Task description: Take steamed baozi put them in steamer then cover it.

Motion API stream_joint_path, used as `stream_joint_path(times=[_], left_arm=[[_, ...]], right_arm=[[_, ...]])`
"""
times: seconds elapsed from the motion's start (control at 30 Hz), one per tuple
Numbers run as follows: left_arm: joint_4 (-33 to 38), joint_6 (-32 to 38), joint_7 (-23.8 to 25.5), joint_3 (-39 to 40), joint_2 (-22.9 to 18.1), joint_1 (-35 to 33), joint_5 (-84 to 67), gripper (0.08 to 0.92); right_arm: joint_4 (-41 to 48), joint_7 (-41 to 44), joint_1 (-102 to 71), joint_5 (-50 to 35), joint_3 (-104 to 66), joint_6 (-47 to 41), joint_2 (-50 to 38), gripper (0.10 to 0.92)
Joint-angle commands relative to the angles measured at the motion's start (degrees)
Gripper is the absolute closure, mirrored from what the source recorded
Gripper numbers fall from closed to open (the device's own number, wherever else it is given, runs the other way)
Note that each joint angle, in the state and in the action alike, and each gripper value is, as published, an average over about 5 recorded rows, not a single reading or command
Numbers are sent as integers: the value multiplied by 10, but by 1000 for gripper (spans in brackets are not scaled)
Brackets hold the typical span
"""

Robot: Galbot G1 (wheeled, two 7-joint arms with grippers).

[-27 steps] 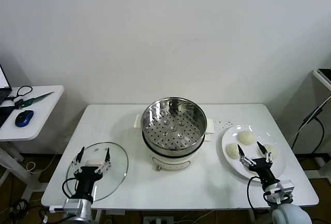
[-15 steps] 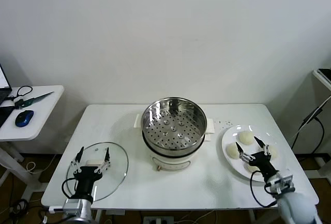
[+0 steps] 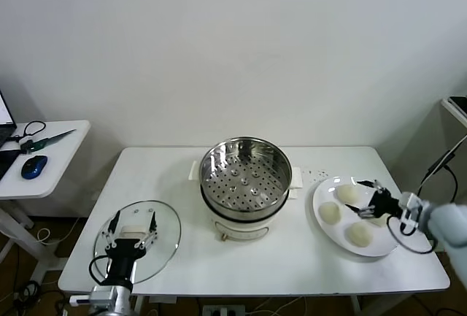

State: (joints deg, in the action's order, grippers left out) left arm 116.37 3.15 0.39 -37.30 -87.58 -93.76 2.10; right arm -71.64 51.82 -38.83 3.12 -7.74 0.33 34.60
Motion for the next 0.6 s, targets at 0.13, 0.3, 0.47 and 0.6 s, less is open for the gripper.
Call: stream_joint_path(times=[0.13, 0.3, 0.47, 0.6], left_arm=[[-8, -11, -6, -4, 6, 5, -11, 177], [-10, -13, -6, -6, 7, 6, -11, 177], [-12, -18, -5, -11, 11, 9, -10, 177], [-16, -25, -7, -12, 11, 16, -10, 177]], right_arm=[[157, 128, 392, 85, 419, 38, -26, 203], [210, 130, 421, 121, 465, 47, 37, 203], [257, 132, 425, 138, 482, 54, 94, 203], [278, 132, 420, 138, 496, 52, 124, 203]])
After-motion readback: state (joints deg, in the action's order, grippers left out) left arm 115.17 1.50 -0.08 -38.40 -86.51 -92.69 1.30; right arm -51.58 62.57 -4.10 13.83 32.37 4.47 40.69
